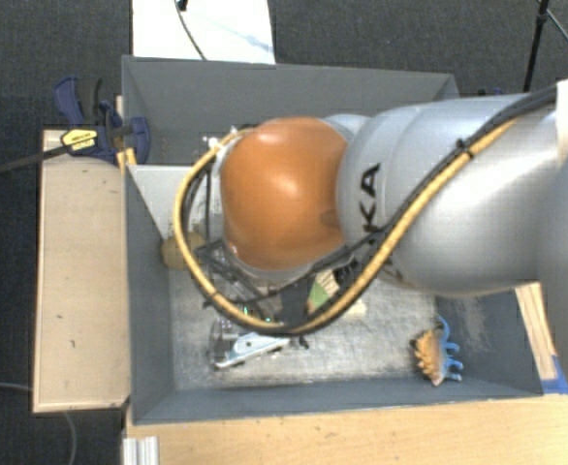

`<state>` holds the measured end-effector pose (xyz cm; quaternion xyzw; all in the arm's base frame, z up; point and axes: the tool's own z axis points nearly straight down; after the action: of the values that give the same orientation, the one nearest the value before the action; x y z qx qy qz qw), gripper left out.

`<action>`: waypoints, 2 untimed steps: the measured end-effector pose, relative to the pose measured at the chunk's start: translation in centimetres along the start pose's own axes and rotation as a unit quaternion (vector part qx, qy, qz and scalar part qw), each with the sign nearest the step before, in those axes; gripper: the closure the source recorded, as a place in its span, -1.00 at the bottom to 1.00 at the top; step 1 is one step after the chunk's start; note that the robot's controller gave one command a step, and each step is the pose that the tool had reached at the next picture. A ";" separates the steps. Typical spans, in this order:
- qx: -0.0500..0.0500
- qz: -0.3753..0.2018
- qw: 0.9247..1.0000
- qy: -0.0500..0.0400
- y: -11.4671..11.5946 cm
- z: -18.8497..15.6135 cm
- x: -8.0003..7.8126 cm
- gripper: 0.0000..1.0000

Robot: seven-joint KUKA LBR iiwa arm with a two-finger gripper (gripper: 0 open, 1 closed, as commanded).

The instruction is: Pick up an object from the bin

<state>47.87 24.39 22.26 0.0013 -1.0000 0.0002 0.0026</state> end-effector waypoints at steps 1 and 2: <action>-0.001 0.003 1.000 -0.003 -0.1 -0.4 -0.2 -1.00; 0.000 -0.188 0.982 -0.005 -5.4 4.0 -0.6 -1.00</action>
Offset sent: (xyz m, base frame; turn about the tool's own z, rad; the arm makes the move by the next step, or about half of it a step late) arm 0.0091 -0.0932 -0.0709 -0.6155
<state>48.47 19.04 18.24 0.1889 -0.9820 -0.0008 -0.0021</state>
